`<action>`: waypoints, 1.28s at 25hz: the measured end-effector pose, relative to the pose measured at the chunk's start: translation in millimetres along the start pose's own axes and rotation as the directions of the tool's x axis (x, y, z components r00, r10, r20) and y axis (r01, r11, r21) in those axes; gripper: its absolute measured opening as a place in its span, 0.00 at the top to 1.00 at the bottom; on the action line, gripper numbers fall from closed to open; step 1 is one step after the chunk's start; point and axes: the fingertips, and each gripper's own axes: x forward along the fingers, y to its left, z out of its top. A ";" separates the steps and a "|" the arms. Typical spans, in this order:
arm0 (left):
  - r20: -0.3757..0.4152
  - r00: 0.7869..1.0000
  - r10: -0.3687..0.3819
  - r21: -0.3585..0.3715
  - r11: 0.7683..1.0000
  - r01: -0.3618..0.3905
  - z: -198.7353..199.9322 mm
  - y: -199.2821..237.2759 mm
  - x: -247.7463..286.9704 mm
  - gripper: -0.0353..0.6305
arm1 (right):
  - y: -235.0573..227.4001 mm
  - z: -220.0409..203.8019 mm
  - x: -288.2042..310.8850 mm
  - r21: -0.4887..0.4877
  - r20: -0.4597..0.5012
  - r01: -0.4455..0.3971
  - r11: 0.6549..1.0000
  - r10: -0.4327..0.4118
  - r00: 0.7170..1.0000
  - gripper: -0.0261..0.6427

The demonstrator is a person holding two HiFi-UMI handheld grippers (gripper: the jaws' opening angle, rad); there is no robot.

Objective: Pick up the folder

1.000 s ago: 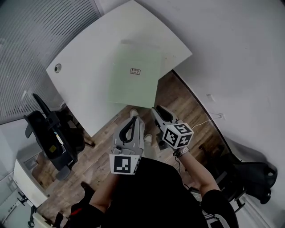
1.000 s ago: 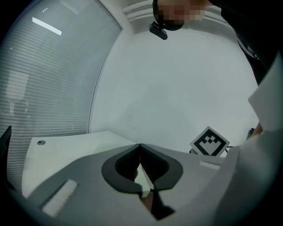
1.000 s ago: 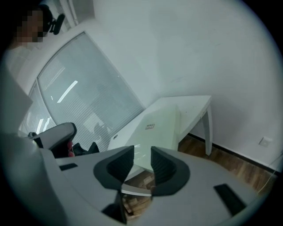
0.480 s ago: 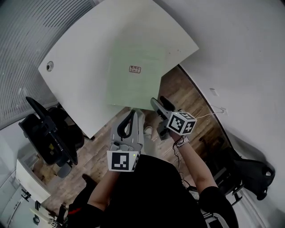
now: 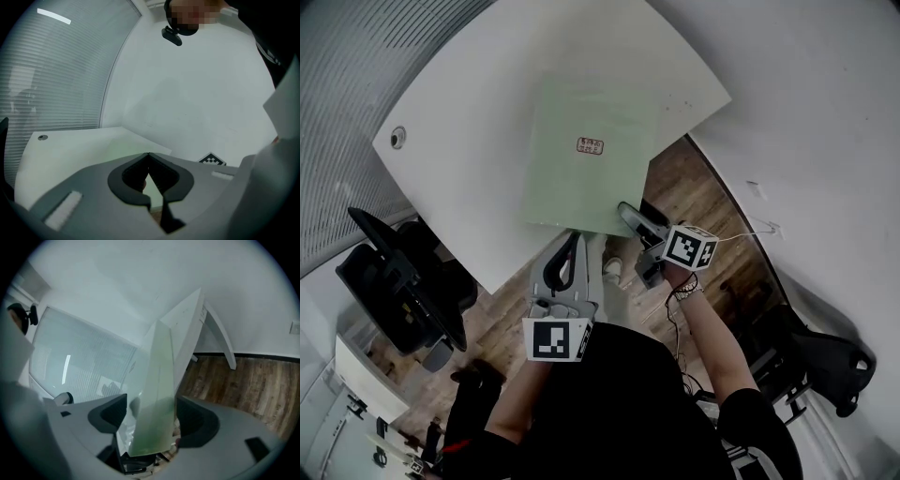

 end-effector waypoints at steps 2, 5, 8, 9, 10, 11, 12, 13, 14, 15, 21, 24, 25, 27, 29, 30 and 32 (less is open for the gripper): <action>-0.003 1.000 0.003 -0.006 1.000 -0.003 -1.7 5.7 2.1 0.94 | -5.3 -2.7 3.5 0.009 -0.014 -0.001 1.000 0.002 1.000 0.50; -0.021 1.000 0.004 -0.012 1.000 -0.004 -5.6 11.7 4.3 0.94 | -6.6 -4.0 8.0 0.027 -0.024 -0.038 0.999 0.039 0.999 0.48; -0.031 1.000 -0.002 -0.022 1.000 0.002 -8.6 15.0 6.4 0.94 | -9.3 -8.0 12.3 0.083 -0.030 -0.094 0.992 0.096 0.995 0.46; -0.035 0.999 -0.004 -0.025 1.000 0.003 -10.3 16.0 7.2 0.94 | -7.9 -8.8 14.8 0.104 -0.028 -0.118 0.988 0.121 0.992 0.46; -0.040 0.999 -0.005 -0.028 1.000 0.004 -12.4 17.0 8.0 0.94 | -5.2 -9.4 17.9 0.121 -0.026 -0.143 0.982 0.147 0.989 0.46; -0.044 0.999 -0.007 -0.030 1.000 0.006 -14.4 17.9 9.0 0.94 | -1.7 -9.7 21.4 0.130 -0.024 -0.167 0.977 0.172 0.985 0.46; -0.047 0.999 -0.009 -0.031 0.999 0.008 -16.4 18.6 10.0 0.94 | 2.2 -9.6 24.7 0.133 -0.025 -0.190 0.973 0.195 0.981 0.46; -0.049 0.999 -0.012 -0.033 0.999 0.011 -18.1 19.4 11.1 0.94 | 6.4 -9.3 27.6 0.134 -0.025 -0.211 0.968 0.216 0.976 0.46; -0.051 0.999 -0.015 -0.034 0.999 0.013 -19.5 20.3 12.3 0.94 | 9.5 -9.1 29.8 0.138 -0.022 -0.229 0.964 0.234 0.972 0.46; -0.053 0.998 -0.016 -0.036 0.999 0.015 -20.7 21.3 13.3 0.94 | 11.0 -9.3 31.4 0.146 -0.017 -0.242 0.959 0.247 0.969 0.46; -0.054 0.998 -0.014 -0.040 0.999 0.012 -22.9 26.1 15.7 0.94 | 19.3 -23.0 38.8 0.200 -0.028 -0.292 0.935 0.303 0.953 0.46; -0.049 0.999 -0.009 -0.037 0.999 0.007 -21.8 24.3 15.1 0.94 | 27.0 -32.7 42.5 0.216 -0.044 -0.311 0.926 0.328 0.944 0.46; -0.047 0.999 -0.007 -0.036 0.999 0.005 -21.3 23.5 14.2 0.94 | 28.9 -33.3 42.6 0.227 -0.033 -0.320 0.920 0.336 0.941 0.47; -0.044 0.999 -0.002 -0.034 0.999 0.000 -20.3 22.3 11.3 0.94 | 31.0 -33.7 41.0 0.243 -0.011 -0.332 0.911 0.345 0.938 0.50; -0.044 0.999 0.005 -0.036 0.999 -0.007 -20.5 21.5 7.2 0.94 | 32.0 -33.0 39.6 0.239 0.005 -0.341 0.909 0.350 0.937 0.52; -0.044 0.999 0.009 -0.035 0.999 -0.010 -21.1 21.0 5.0 0.94 | 32.4 -32.4 38.8 0.236 0.012 -0.346 0.908 0.353 0.936 0.53; -0.042 0.999 0.012 -0.032 0.999 -0.014 -22.0 19.4 1.3 0.94 | 32.6 -30.8 36.6 0.232 0.026 -0.351 0.907 0.355 0.934 0.54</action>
